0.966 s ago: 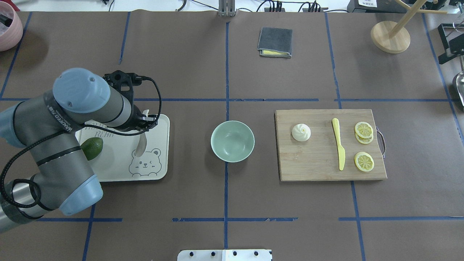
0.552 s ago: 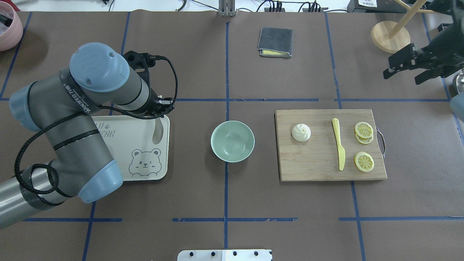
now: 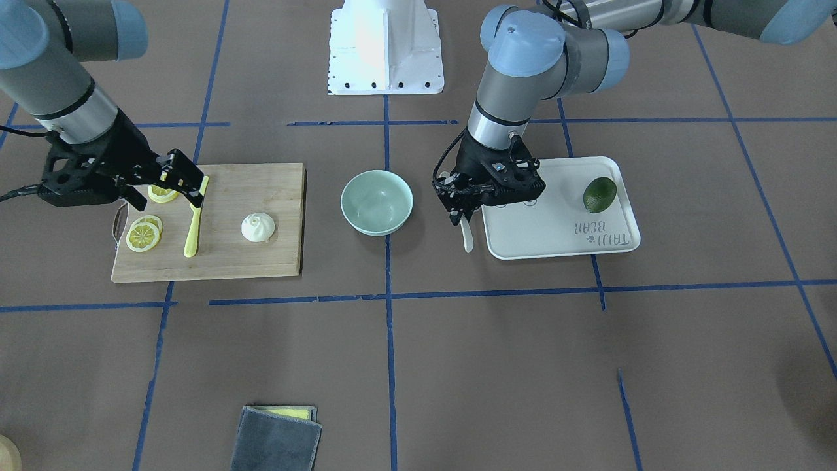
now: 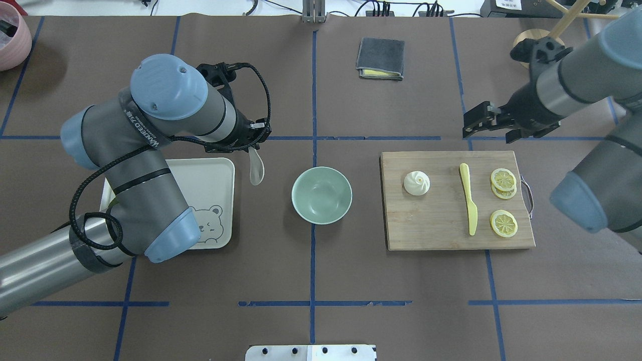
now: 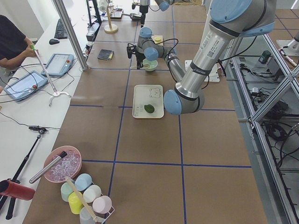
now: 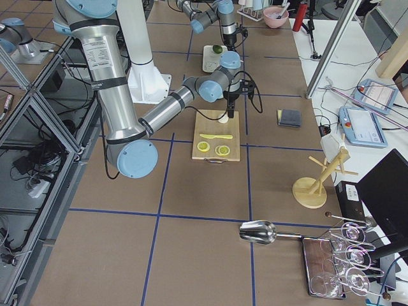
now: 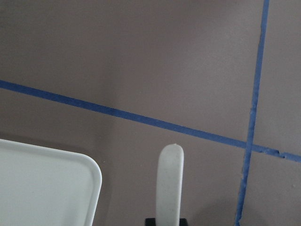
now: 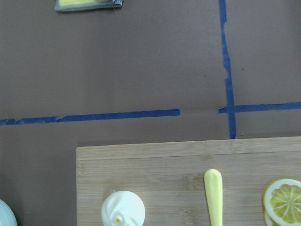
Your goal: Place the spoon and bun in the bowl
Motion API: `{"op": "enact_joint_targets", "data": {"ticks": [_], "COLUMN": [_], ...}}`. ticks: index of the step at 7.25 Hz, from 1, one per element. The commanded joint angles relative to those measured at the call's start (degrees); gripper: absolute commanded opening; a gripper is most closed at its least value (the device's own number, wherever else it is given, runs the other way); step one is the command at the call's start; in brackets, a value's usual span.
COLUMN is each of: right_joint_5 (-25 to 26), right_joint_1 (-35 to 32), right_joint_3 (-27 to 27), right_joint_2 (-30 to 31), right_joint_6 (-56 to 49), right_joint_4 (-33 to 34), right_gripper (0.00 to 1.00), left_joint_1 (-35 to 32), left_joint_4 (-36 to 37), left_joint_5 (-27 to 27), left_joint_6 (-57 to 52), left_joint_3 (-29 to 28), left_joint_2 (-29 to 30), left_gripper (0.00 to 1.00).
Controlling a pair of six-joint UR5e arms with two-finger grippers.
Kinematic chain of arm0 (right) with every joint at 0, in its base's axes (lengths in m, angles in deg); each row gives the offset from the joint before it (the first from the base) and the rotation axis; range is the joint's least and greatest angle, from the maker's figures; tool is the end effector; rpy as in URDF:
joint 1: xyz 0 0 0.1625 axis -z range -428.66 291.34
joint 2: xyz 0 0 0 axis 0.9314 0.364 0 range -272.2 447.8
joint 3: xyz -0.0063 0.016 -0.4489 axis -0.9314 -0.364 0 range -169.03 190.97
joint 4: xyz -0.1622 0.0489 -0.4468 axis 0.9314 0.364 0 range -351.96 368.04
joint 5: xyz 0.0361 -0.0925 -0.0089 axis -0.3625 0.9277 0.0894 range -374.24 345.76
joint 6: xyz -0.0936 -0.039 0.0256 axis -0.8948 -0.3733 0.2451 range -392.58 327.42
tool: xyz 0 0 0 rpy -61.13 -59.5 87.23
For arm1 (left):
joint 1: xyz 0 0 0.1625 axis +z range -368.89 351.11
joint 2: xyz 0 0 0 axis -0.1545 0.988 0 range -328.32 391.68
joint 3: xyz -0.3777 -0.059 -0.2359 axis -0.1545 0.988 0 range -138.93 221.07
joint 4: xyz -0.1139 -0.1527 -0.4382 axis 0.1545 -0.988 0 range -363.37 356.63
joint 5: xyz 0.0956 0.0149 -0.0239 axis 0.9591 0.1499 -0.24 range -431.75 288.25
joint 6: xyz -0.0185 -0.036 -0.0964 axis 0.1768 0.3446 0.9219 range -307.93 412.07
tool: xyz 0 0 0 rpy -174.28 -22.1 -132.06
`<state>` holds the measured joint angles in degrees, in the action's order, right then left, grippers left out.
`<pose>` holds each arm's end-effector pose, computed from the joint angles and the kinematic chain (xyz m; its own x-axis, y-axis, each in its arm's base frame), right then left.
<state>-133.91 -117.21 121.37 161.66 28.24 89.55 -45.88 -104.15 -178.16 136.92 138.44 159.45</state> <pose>-0.3547 -0.5250 0.3145 0.6130 0.0541 0.7883 -0.1382 0.9896 0.0395 0.5268 -0.5268 0.1659 0.4806 -0.2544 -0.8392 0.3487 0.9335 -0.0833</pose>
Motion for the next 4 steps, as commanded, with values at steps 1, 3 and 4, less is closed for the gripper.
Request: {"op": "enact_joint_targets", "data": {"ticks": [1,3,4], "right_joint_5": [8.4,9.3,9.9], "right_joint_1": [7.4,9.1,9.9], "right_joint_3": [-2.6,-6.3,-7.8], "right_joint_2": [-2.7,-4.0,-4.2], "right_joint_6": [3.7,3.7,3.7], "right_joint_4": [-0.6,-1.2,-1.3], "right_gripper": [1.00,1.00,1.00], "left_joint_1": [0.4,1.9,2.8], "left_joint_4": [-3.3,-8.2,-8.3], "left_joint_5": [0.1,0.2,0.2], "left_joint_6": [4.3,7.6,8.8], "left_joint_3": [-3.8,-9.0,-9.0], "left_joint_2": [3.6,5.7,6.0], "left_gripper": [0.00,0.00,0.00]}}
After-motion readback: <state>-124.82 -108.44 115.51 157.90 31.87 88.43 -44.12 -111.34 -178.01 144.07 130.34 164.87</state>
